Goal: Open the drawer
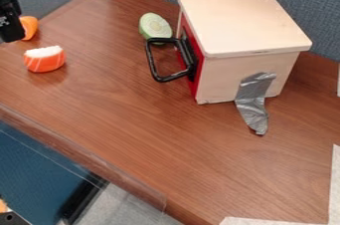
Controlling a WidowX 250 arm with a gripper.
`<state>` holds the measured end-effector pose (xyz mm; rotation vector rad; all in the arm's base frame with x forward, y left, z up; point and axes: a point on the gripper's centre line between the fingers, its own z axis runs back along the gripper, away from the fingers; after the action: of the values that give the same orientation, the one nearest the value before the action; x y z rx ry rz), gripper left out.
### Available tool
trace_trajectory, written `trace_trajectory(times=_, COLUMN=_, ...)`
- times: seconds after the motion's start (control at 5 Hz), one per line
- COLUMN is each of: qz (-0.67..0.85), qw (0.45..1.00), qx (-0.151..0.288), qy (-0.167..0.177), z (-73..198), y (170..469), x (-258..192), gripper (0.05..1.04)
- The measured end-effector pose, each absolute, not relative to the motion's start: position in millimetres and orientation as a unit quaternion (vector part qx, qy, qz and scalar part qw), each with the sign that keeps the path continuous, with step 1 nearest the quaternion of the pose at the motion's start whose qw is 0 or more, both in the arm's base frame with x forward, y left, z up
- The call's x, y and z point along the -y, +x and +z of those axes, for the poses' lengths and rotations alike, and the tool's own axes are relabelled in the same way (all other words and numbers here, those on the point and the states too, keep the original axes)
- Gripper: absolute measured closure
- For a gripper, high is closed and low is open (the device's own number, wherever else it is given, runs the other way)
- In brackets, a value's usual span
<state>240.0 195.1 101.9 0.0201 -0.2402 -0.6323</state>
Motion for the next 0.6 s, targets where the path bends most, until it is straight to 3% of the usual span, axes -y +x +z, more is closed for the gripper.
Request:
trace_trajectory(times=0.4, qz=-0.255, qw=0.958, qx=0.127, qy=-0.031, z=82, y=238, x=-181, gripper=0.083)
trace_trajectory(times=0.6, qz=-0.226, qw=0.964, qx=0.136, qy=-0.031, z=75, y=242, x=-163, gripper=0.083)
